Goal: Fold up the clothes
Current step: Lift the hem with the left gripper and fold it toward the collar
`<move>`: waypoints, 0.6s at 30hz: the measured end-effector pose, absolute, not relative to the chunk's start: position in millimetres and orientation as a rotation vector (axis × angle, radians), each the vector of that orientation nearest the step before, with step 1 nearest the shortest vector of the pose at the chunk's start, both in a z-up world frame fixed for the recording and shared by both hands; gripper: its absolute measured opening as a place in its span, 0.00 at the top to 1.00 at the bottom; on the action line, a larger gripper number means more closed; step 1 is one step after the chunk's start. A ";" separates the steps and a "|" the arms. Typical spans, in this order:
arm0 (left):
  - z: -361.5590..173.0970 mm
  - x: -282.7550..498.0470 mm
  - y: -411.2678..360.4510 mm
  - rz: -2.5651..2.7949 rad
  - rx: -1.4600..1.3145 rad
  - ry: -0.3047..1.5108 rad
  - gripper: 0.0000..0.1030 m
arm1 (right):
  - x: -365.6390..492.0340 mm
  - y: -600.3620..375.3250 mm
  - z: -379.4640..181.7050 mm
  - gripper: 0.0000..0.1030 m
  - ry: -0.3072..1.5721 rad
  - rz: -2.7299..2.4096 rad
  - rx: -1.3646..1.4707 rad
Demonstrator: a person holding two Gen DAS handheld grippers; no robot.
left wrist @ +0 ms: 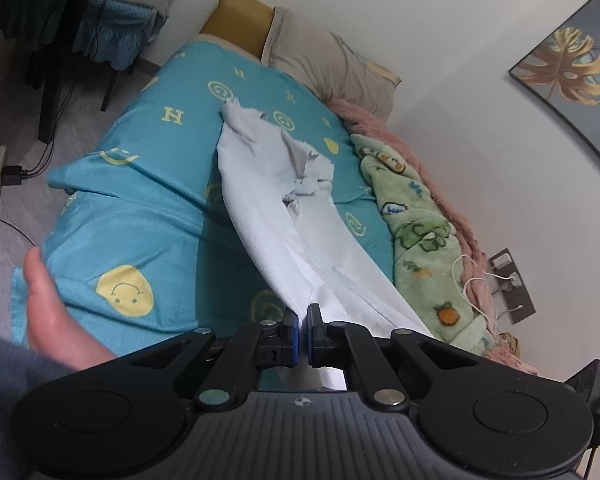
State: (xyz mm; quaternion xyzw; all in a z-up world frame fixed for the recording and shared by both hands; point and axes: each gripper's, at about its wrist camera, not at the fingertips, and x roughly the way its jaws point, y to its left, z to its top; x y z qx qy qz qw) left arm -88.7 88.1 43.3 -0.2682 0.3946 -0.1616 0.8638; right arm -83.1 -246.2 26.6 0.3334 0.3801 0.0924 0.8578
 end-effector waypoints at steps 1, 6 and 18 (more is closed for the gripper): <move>45.3 -97.7 88.2 -0.333 -0.566 0.823 0.96 | -90.3 -245.4 28.5 0.91 0.791 0.196 0.697; 47.3 -125.2 86.9 -0.323 -0.608 0.819 0.96 | -116.1 -246.2 31.1 0.91 0.773 0.186 0.702; 47.4 -110.8 75.1 -0.306 -0.586 0.813 0.96 | -110.9 -261.4 21.8 0.91 0.721 0.158 0.777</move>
